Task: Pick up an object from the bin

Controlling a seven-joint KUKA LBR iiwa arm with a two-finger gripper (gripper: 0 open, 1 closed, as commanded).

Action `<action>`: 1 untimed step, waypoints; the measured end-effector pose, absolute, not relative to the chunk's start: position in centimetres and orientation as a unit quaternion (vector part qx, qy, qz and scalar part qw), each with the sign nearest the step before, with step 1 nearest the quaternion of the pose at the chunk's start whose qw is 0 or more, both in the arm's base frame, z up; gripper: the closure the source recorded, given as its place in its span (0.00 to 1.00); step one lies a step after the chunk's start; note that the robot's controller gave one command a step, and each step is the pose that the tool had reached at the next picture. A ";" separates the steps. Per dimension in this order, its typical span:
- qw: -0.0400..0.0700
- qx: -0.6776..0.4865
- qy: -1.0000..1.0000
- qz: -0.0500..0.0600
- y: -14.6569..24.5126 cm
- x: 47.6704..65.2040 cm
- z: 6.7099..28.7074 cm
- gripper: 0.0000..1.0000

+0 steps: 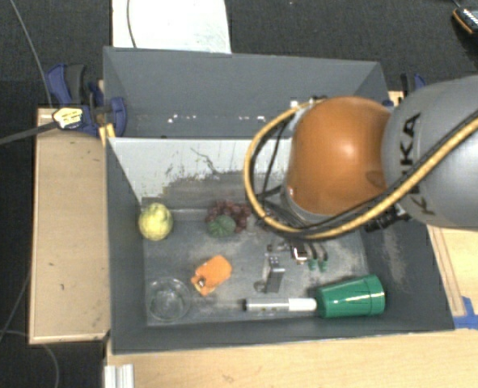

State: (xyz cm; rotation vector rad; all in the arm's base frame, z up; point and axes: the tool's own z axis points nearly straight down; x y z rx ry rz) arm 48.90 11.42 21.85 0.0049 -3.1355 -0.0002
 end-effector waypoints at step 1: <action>-0.001 -0.001 -1.000 -0.001 11.4 49.1 22.3 0.00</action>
Offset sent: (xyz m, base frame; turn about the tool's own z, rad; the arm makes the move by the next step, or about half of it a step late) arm 0.0374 0.0390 -0.1485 -0.4299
